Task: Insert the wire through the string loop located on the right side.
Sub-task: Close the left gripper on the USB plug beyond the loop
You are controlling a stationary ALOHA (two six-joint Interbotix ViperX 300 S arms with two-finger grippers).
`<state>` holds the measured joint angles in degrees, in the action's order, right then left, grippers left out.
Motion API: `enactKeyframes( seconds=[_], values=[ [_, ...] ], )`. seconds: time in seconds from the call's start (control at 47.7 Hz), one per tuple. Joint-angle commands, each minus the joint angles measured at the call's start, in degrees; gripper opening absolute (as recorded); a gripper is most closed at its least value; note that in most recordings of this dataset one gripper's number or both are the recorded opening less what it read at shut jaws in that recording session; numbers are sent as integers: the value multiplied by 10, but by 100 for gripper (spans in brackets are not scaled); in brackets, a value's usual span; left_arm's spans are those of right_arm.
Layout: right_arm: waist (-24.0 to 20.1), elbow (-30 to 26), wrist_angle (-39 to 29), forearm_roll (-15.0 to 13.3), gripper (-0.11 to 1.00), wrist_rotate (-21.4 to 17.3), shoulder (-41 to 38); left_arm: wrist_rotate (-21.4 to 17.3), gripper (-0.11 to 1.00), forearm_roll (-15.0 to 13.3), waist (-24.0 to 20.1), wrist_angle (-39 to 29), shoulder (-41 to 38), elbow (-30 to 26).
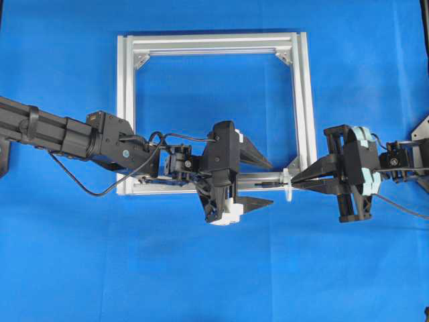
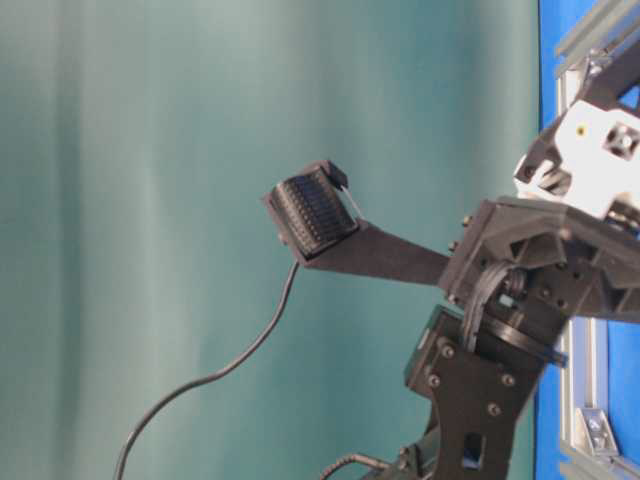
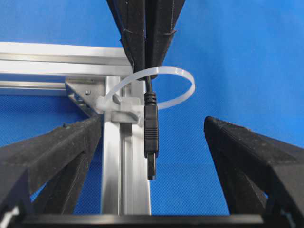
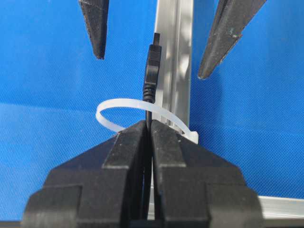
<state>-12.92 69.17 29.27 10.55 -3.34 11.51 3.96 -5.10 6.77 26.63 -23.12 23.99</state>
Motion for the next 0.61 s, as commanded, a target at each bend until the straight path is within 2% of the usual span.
enactKeyframes(
  seconds=[0.0,0.251,0.356,0.419,0.587],
  values=[
    [2,-8,4,1,-4,1,3,1,90,2,2,2,10,-5],
    [1,-9,4,1,-4,1,3,1,88,1,2,-19,10,-10],
    [2,-9,4,1,-4,1,4,7,81,1,2,-21,10,-12],
    [1,-9,4,1,-4,1,4,9,68,0,2,-21,10,-11],
    [1,-9,4,1,-4,1,3,9,19,1,2,-20,10,-9]
  ],
)
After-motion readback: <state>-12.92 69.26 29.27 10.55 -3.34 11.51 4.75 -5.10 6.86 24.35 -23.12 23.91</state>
